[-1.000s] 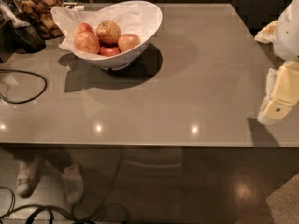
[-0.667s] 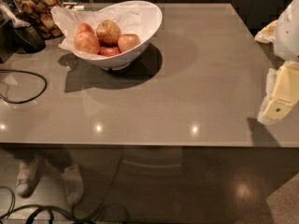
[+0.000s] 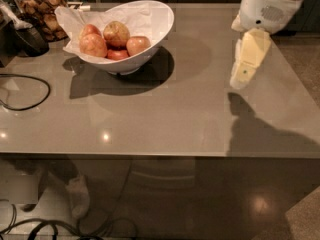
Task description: Pick apple from white bowl
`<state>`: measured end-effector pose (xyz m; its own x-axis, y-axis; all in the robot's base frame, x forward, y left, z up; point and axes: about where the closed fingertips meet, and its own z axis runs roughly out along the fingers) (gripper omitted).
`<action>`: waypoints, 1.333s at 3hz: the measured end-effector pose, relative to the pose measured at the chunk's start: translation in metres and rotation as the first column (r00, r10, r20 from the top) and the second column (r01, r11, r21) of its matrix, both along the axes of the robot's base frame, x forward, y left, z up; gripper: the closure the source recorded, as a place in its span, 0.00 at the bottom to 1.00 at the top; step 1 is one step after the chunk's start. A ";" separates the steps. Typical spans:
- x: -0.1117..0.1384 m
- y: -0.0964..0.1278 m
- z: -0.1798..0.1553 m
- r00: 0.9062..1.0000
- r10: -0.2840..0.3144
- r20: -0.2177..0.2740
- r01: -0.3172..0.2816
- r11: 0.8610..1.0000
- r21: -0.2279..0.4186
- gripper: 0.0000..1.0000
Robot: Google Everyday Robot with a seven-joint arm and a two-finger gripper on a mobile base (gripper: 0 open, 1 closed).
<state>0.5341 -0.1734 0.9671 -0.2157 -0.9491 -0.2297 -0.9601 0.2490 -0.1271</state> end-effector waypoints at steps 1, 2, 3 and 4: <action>0.045 0.028 0.016 0.998 0.025 0.066 -0.028 0.999 0.041 0.00; 0.049 0.037 0.024 0.994 0.010 0.107 -0.018 0.997 0.081 0.00; 0.066 0.057 0.031 0.993 -0.004 0.120 -0.008 0.995 0.098 0.00; 0.099 0.113 0.037 0.990 0.043 0.136 -0.051 0.997 0.054 0.00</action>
Offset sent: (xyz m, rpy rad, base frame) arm 0.0459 0.0451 0.0185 0.1176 -0.0858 -0.0005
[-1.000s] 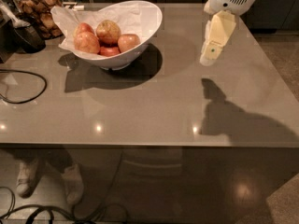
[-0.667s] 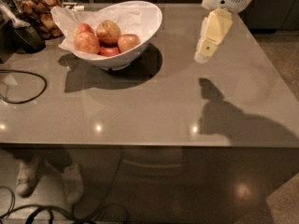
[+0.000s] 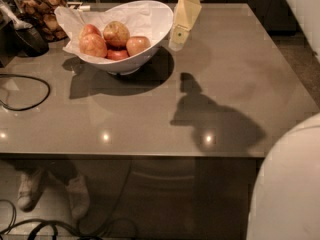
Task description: Pick apple from white bowl
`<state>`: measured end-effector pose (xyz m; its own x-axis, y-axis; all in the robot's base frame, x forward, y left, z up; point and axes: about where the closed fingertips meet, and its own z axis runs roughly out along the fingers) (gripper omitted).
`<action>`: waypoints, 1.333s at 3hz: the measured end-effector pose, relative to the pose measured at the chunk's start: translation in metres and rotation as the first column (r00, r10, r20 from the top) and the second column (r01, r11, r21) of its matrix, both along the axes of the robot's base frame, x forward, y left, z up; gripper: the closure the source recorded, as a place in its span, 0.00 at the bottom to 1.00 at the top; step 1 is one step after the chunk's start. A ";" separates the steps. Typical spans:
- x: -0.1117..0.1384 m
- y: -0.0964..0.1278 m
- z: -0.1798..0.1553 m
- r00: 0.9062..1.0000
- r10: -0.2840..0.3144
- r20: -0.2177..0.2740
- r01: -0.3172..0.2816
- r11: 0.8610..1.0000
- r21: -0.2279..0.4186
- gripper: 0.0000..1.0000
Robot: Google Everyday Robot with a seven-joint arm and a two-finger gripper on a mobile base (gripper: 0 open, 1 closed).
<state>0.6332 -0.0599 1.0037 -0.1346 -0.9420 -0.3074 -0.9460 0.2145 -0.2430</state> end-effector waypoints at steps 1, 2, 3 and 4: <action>0.005 0.006 0.001 1.000 0.004 0.018 -0.004 1.000 0.012 0.00; 0.019 0.023 0.002 0.999 0.024 0.026 -0.025 0.998 0.051 0.00; 0.034 0.040 0.004 0.998 0.045 0.033 -0.047 0.996 0.077 0.03; 0.050 0.050 0.002 0.998 0.052 0.029 -0.055 0.994 0.093 0.21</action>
Offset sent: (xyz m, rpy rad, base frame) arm 0.0317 0.0371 0.0119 0.0906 -0.0110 0.0510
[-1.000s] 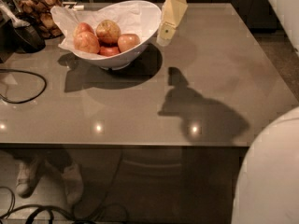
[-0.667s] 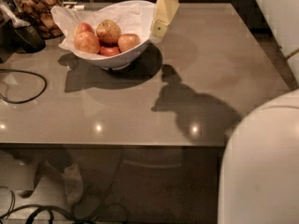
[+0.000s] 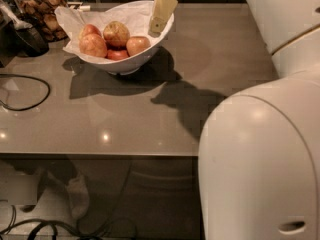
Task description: Pick apple from white bowl
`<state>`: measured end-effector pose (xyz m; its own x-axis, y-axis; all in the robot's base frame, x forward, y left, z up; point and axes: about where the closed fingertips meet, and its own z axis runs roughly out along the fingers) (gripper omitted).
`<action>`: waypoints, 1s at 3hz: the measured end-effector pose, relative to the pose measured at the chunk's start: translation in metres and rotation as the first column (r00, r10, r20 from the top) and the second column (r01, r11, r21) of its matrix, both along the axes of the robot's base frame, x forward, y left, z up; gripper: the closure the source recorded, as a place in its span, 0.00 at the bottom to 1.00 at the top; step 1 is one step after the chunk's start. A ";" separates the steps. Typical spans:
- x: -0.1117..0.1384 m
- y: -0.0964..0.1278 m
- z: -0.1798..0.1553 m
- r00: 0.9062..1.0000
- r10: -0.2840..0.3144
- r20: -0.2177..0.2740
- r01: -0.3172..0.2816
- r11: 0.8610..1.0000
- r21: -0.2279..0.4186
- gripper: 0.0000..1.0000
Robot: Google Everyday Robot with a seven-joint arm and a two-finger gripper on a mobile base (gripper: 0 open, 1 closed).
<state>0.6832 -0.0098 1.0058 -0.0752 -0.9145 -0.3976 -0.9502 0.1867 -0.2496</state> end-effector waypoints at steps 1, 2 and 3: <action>0.013 0.007 -0.003 1.000 0.001 -0.002 -0.001 1.000 0.006 0.31; 0.023 0.016 -0.010 1.000 0.011 -0.010 -0.011 1.000 0.010 0.24; 0.030 0.023 -0.016 1.000 0.018 -0.015 -0.017 1.000 0.013 0.22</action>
Offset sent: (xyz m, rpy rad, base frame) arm 0.0293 0.0100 -0.0058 -0.0303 0.0878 0.0361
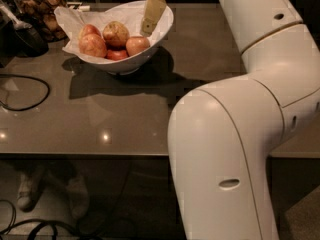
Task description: Pick apple from white bowl
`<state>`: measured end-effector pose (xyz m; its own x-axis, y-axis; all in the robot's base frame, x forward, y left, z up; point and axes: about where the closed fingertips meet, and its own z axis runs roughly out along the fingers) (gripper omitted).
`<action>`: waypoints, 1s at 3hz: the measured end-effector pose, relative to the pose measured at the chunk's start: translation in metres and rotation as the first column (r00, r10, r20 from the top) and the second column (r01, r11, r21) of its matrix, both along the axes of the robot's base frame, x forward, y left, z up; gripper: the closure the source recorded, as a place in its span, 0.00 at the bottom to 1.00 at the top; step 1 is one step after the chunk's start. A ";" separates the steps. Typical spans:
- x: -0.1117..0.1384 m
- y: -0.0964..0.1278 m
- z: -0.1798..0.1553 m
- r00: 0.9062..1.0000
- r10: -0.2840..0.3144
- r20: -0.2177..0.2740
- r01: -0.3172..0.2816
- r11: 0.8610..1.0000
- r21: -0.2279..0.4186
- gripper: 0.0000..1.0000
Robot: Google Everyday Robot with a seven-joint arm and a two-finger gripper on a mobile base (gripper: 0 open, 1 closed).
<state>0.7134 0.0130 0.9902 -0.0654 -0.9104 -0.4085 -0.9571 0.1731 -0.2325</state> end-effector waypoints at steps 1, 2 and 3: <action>0.006 0.008 -0.011 1.000 0.006 -0.017 -0.006 1.000 -0.004 0.21; 0.011 0.013 -0.021 0.999 0.003 -0.036 -0.004 1.000 -0.006 0.25; 0.013 0.017 -0.032 0.998 0.000 -0.061 0.000 1.000 -0.004 0.37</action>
Offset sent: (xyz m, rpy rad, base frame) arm 0.0048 -0.0026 -0.0241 -0.0750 0.1606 0.0171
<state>0.7269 0.0295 0.9584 -0.0898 -0.9122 -0.3997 -0.9695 0.1720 -0.1747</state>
